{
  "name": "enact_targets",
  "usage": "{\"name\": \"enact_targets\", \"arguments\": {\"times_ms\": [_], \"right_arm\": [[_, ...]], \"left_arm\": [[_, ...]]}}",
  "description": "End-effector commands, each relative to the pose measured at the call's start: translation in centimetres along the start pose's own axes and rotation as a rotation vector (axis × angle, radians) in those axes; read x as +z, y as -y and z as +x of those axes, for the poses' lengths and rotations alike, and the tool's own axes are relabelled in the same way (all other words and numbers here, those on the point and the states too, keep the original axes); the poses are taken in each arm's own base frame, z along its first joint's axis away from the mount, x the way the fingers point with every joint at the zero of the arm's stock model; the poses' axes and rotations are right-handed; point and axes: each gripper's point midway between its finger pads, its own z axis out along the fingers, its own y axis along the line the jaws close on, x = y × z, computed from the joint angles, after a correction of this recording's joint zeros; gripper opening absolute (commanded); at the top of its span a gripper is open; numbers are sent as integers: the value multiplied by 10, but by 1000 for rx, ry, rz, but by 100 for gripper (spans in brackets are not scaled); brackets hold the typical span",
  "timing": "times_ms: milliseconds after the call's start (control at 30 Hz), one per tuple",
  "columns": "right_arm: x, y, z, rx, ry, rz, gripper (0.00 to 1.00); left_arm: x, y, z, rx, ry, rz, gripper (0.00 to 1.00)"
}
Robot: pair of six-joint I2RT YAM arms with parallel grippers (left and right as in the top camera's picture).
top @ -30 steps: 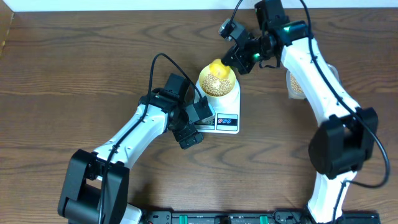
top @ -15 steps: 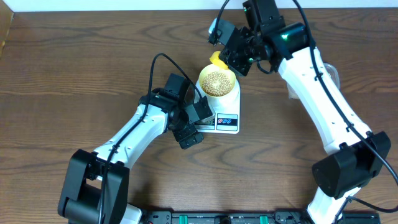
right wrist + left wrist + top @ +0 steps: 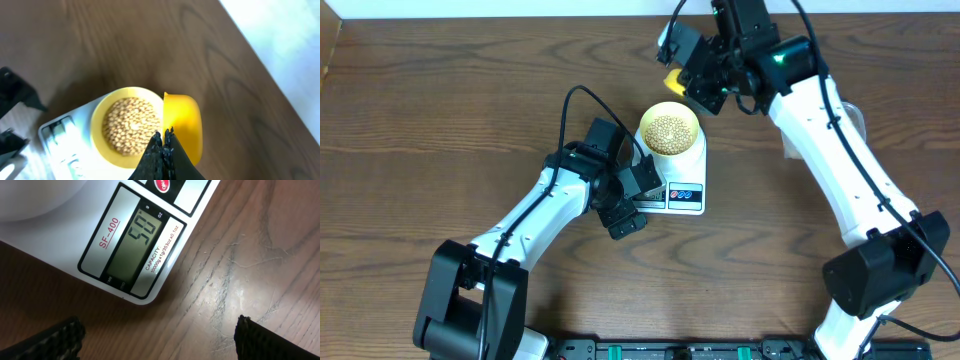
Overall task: Scoop item into bowl and weigh 50g on scale
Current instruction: 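Lift the empty scoop up and right away from the bowl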
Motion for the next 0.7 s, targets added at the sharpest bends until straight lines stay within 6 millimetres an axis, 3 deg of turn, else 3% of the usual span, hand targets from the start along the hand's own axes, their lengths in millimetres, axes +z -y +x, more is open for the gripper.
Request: {"name": "enact_targets", "arguments": {"times_ms": [0, 367, 667], "right_arm": [[-4, 14, 0, 58, 14, 33, 1], [-11, 59, 5, 255, 95, 91, 1], [3, 87, 16, 283, 139, 94, 1]], "left_arm": [[3, 2, 4, 14, -16, 6, 98], [3, 2, 4, 14, -16, 6, 98], [3, 2, 4, 14, -16, 6, 98]]}}
